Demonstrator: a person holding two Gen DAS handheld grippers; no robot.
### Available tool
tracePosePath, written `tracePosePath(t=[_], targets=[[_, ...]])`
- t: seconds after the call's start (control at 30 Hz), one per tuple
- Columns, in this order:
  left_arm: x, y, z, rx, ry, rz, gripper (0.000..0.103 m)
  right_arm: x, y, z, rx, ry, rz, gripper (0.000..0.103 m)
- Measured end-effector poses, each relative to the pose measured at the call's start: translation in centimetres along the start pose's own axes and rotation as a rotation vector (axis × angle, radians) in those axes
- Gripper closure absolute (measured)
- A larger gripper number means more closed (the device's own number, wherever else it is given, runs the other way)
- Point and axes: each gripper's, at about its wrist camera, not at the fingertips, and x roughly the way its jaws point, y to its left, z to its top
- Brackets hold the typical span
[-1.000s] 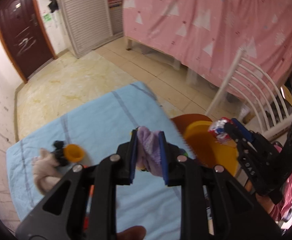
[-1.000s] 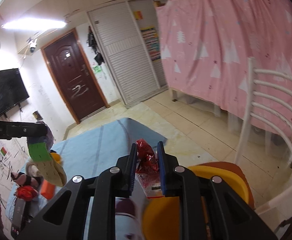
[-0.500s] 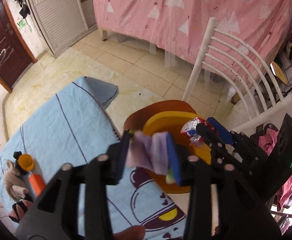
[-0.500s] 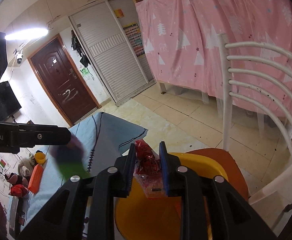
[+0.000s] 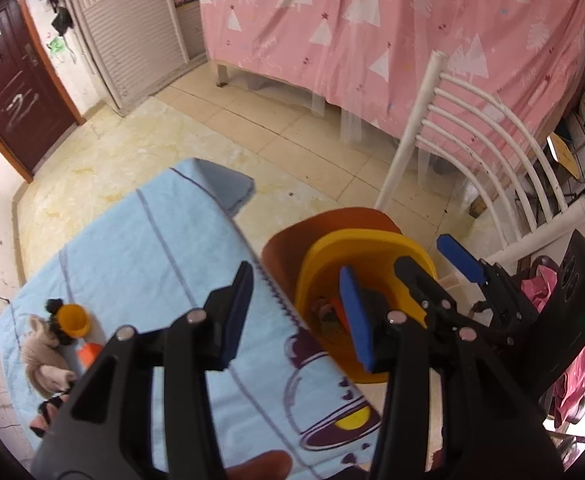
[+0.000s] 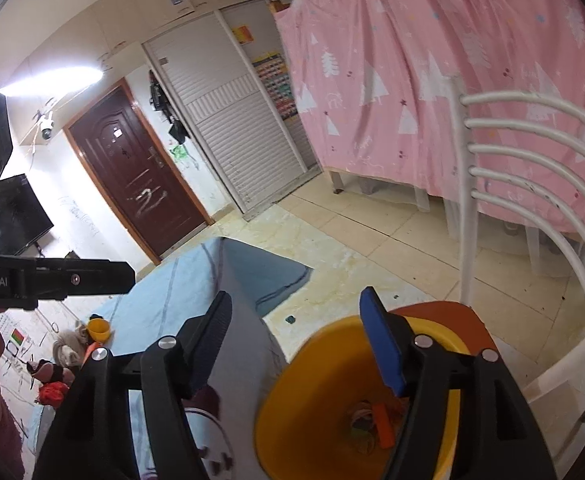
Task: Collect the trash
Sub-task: 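Carry both items over the yellow bin and open both tools to drop them, then move both open tools back over the bed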
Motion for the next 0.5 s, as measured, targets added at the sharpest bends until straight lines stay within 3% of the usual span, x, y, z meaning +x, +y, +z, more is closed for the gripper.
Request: tracePosePath(t=[0.5], targets=[[-7.1,14.7,-1.7,-0.179,-0.103,0.158,0.060,4.5,12.1,0.5,-0.162,0.076,0.145,0.042]])
